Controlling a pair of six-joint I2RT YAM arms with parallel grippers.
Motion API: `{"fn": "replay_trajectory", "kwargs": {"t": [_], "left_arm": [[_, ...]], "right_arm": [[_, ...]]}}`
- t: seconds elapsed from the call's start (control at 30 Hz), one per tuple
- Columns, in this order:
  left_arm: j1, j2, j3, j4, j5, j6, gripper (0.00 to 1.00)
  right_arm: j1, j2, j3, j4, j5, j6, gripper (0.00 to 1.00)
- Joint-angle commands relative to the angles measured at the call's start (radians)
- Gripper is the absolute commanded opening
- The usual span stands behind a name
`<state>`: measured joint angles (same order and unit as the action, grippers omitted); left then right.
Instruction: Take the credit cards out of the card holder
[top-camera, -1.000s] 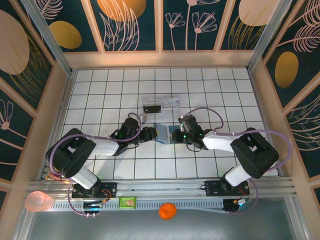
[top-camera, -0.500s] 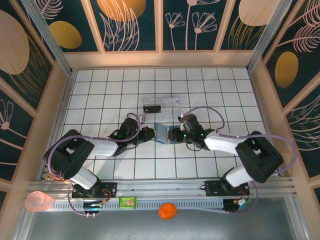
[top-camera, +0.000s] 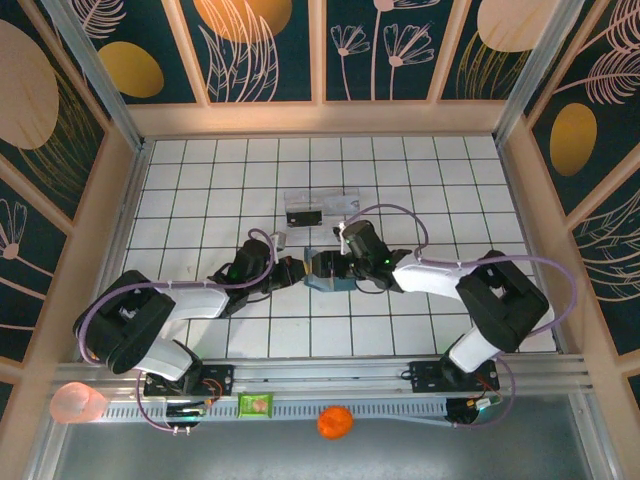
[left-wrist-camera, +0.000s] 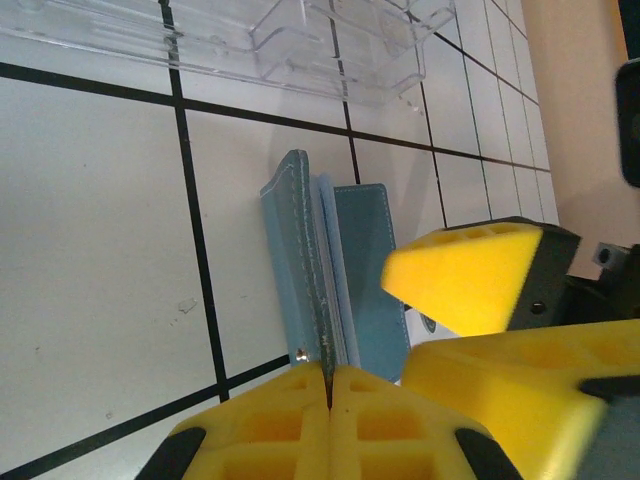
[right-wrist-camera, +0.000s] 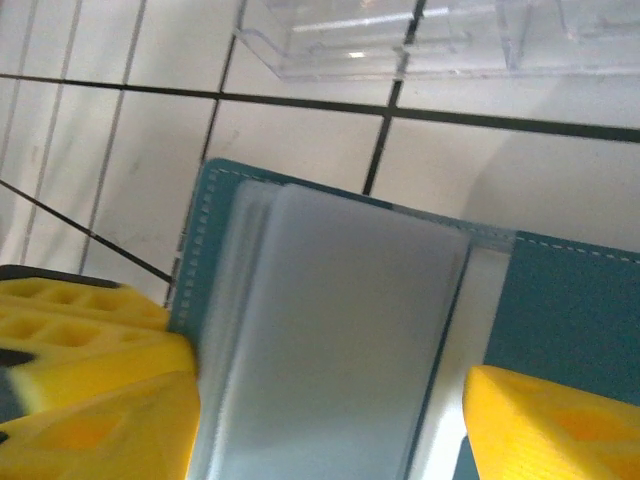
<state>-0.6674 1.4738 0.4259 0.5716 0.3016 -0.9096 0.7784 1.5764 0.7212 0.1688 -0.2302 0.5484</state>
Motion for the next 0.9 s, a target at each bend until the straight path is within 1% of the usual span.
{"fn": "replay_trajectory", "kwargs": {"t": [0.0,0.2,0.37,0.5,0.7,0.87], "left_arm": [[0.008,-0.018,-0.007,-0.001,-0.012,0.019,0.00],[0.013,-0.007,-0.008,0.016,0.000,0.017,0.00],[0.018,-0.010,-0.015,0.019,0.002,0.017,0.00],[0.024,-0.013,-0.021,0.017,0.001,0.017,0.00],[0.032,-0.009,-0.030,0.030,0.008,0.010,0.00],[0.034,-0.003,-0.032,0.037,0.014,0.009,0.00]], "right_arm": [[0.014,0.026,0.035,0.000,0.006,-0.015,0.70],[0.023,0.055,0.032,-0.006,0.016,-0.016,0.70],[0.032,0.079,0.043,-0.082,0.101,-0.019,0.69],[0.033,0.071,0.028,-0.106,0.151,-0.012,0.67],[0.033,0.057,0.020,-0.113,0.171,-0.004,0.67],[0.036,0.041,0.010,-0.085,0.155,-0.007,0.68]]}}
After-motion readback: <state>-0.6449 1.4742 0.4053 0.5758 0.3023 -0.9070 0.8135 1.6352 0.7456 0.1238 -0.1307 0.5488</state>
